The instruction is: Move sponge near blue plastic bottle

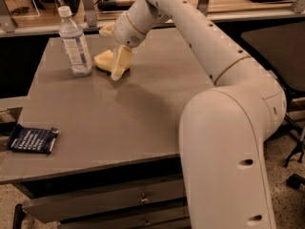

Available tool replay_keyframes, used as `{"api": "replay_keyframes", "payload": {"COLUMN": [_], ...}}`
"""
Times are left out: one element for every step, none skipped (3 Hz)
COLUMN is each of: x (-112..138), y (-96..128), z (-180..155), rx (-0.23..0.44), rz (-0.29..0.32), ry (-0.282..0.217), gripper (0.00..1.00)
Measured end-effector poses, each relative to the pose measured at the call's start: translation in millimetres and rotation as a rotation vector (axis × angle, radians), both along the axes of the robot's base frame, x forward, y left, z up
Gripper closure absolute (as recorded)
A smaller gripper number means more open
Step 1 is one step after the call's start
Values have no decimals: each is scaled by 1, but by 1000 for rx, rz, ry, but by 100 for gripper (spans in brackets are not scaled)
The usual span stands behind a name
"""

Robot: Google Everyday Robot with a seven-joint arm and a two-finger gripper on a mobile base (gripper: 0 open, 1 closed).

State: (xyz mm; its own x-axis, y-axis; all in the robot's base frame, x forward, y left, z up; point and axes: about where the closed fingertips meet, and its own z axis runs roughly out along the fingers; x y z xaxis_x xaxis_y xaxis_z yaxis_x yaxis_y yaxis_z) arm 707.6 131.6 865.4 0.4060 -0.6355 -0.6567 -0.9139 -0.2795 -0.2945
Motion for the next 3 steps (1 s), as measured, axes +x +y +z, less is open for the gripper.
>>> {"api": "replay_keyframes", "payload": {"x": [-4, -10, -10], "y": [-29, -57, -57], "z": [19, 34, 34], "rx": [123, 161, 161], "rz": [-34, -77, -77], "ry": [-27, -59, -59], "gripper": [0, 0, 0]}}
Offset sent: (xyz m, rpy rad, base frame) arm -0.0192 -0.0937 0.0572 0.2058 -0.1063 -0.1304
